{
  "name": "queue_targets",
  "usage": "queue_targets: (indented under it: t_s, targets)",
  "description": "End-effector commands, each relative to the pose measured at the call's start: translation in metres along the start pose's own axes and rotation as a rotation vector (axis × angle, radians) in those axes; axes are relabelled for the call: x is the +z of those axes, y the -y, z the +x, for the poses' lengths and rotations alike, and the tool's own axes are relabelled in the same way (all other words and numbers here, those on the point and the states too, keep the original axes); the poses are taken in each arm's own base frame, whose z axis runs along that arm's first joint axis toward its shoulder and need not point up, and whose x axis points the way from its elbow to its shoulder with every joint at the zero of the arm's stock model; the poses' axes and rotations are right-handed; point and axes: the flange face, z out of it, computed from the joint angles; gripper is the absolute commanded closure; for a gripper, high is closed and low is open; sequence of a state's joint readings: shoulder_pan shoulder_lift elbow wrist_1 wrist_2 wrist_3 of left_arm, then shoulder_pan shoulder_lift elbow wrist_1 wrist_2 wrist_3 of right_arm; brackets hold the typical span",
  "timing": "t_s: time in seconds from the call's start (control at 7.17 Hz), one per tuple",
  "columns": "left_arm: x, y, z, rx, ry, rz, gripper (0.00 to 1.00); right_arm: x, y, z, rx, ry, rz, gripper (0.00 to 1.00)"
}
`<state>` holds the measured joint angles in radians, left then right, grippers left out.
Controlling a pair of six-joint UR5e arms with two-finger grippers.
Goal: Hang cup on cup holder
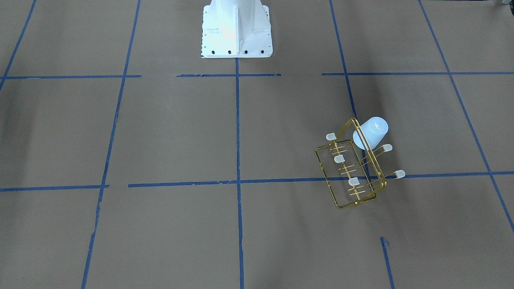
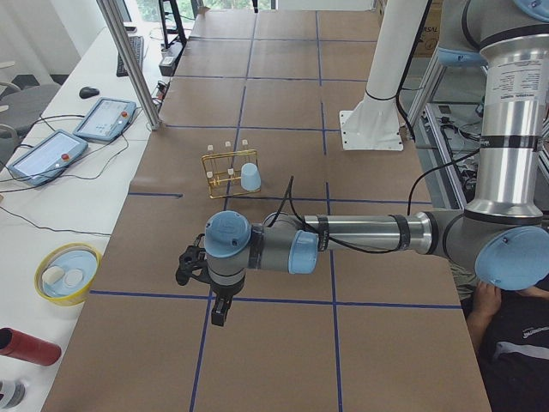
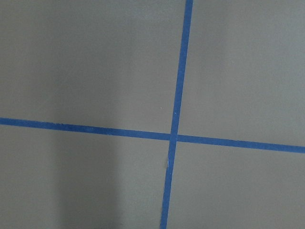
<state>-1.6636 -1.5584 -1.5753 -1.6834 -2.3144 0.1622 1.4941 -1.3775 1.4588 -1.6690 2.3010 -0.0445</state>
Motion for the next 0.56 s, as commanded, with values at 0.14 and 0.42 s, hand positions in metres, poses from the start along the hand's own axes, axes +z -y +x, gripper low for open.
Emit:
queue_targets:
  t_s: [0.14, 0.42]
  targets:
    - [-0.0003, 0.0014, 0.0002, -0.006, -0.006, 0.002, 0.00, 0.0000, 0.0000, 0.0000, 0.000, 0.000, 0.000, 0.00]
    - [0.0008, 0.0014, 0.0002, -0.009, -0.007, 0.000, 0.00, 0.0006, 0.0001, -0.0006, -0.001, 0.000, -0.001, 0.00]
